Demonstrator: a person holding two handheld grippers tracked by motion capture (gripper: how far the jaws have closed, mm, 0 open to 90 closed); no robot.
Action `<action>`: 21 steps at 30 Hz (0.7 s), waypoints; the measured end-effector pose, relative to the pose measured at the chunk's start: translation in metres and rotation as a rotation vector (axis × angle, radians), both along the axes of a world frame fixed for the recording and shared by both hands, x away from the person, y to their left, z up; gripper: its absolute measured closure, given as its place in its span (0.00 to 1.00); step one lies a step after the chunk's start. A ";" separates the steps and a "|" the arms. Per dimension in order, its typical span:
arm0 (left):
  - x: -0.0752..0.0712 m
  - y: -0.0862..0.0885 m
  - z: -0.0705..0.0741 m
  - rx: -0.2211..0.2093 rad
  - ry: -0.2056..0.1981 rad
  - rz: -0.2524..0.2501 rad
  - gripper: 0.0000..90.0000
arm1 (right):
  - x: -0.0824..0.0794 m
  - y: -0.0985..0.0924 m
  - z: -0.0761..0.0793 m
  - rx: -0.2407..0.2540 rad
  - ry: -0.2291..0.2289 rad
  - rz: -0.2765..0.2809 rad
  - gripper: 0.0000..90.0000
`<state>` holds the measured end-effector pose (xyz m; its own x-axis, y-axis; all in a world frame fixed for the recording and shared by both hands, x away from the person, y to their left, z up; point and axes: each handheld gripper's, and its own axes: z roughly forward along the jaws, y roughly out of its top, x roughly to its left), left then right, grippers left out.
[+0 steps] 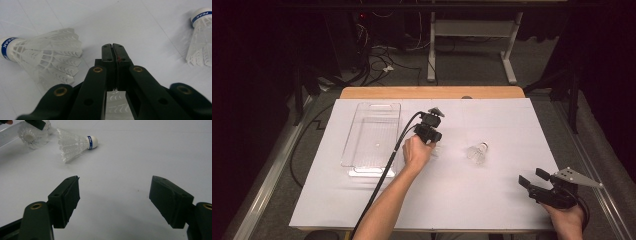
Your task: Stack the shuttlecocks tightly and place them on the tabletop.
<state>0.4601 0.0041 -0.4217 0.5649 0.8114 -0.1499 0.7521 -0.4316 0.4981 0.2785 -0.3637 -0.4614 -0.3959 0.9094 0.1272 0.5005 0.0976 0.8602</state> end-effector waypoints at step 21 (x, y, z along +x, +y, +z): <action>-0.001 0.000 -0.001 0.020 -0.007 -0.014 0.82 | 0.001 0.000 -0.001 0.001 0.005 0.002 0.28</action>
<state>0.4596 0.0045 -0.4232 0.5773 0.8062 -0.1299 0.7426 -0.4522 0.4941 0.2795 -0.3637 -0.4620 -0.3975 0.9083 0.1302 0.5043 0.0978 0.8580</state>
